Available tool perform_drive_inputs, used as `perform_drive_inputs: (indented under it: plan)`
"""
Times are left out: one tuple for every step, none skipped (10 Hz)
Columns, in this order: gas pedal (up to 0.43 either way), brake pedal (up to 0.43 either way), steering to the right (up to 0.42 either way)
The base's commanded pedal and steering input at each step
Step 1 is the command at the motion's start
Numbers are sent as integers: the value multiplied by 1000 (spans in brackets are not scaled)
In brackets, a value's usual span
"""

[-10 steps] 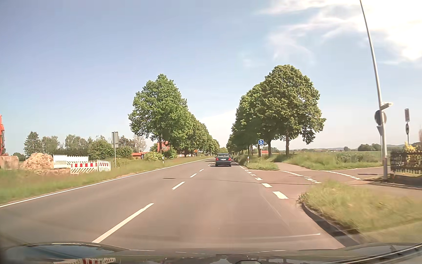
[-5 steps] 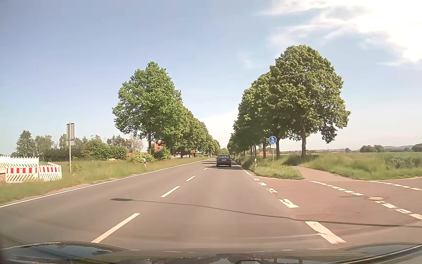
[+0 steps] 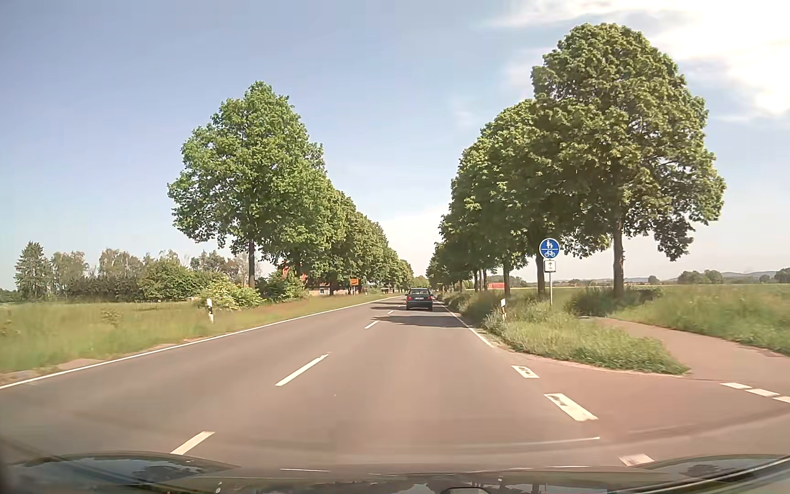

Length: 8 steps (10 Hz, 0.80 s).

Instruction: Follow the waypoints while adhering to traffic rules and regulations

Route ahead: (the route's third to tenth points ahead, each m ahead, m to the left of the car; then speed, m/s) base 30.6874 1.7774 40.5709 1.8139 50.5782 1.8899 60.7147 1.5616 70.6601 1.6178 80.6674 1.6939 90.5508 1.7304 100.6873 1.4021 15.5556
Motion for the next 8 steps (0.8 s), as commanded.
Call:
perform_drive_inputs:
  plan:
    - [157, 0, -2]
    - [157, 0, -2]
    - [157, 0, -2]
    - [157, 0, -2]
    - [169, 0, -2]
    - [169, 0, -3]
    - [189, 0, -2]
    - [189, 0, -2]
